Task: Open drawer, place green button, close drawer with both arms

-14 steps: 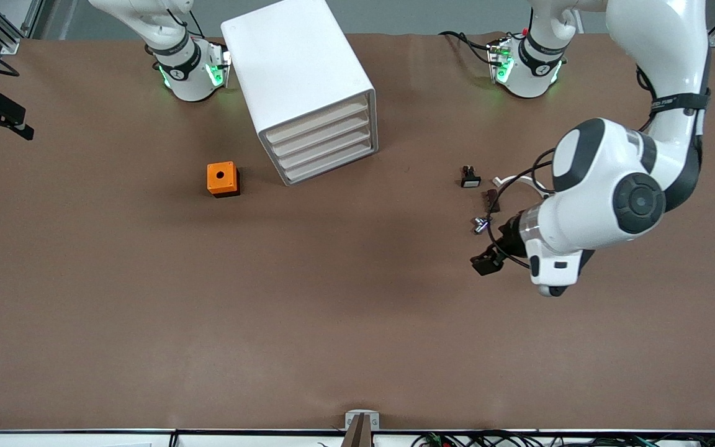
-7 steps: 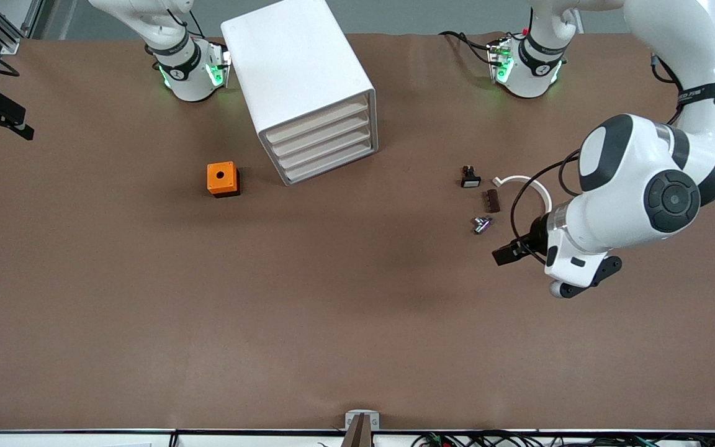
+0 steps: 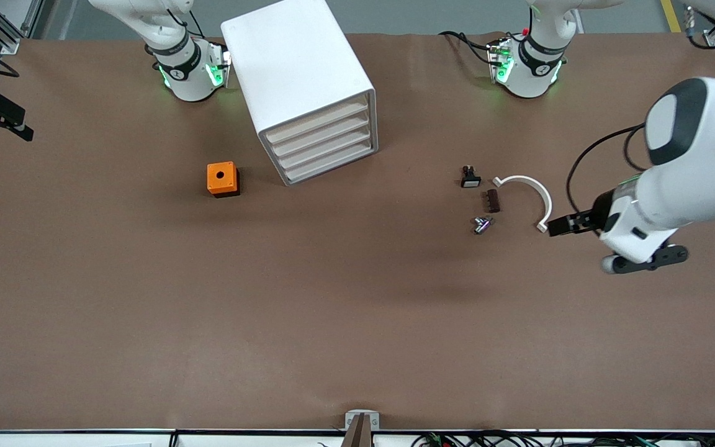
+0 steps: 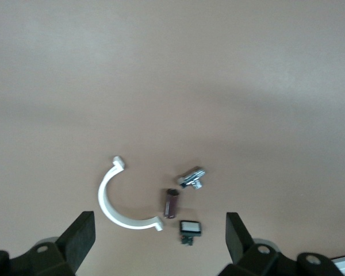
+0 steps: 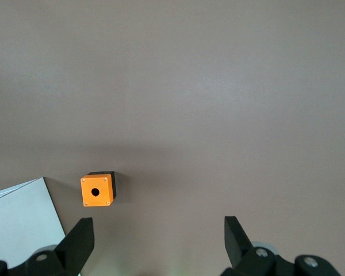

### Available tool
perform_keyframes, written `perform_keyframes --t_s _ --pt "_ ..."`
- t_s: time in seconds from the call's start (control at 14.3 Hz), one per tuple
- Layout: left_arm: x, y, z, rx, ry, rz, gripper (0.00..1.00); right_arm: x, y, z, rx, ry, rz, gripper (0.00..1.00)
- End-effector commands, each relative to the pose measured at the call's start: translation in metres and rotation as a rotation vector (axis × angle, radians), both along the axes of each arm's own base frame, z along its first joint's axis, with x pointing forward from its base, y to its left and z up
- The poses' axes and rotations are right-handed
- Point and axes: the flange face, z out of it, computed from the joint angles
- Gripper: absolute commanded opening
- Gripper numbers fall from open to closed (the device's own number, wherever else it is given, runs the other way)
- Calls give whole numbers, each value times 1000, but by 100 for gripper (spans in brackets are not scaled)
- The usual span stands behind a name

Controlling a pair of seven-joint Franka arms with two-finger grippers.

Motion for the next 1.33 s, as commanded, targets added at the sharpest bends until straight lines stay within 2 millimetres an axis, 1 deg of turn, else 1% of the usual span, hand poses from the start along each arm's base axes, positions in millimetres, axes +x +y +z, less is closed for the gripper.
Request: perform_keyframes --t_s 0.0,0.07,0.14,0.35,0.42,0.49,0.63,0.7,0.77,0.98,1.12,1.26 --pt "-27 16 16 22 -14 -59 100 -6 0 2 -1 -9 1 100" --pt "-30 28 18 25 -16 -47 100 -6 0 2 -1 -10 -1 100" --pt "-35 35 20 28 -15 -37 100 -6 0 2 -1 -10 -1 100" --pt "-43 38 29 36 -27 -39 100 -6 0 3 -1 -10 -2 100" --pt "-45 50 35 37 -38 -21 100 -6 0 2 -1 -9 -2 100" --pt "-50 52 41 38 -46 -39 100 -6 0 3 -1 -12 -2 100" --pt "-57 51 48 41 -58 -68 100 -6 -1 3 -1 -12 -4 100" --pt "-60 45 54 43 -67 -77 100 -7 -1 3 -1 -9 -4 100" --pt "-63 48 57 46 -73 -71 100 -6 0 3 -1 -9 -2 100" --pt "-76 42 69 51 -102 -80 100 -7 0 3 0 -6 -1 100" --pt "-84 46 77 50 -125 -73 100 -7 0 2 0 -6 -2 100" --pt "-85 48 80 49 -130 -69 100 -7 0 2 -2 -5 -1 100"
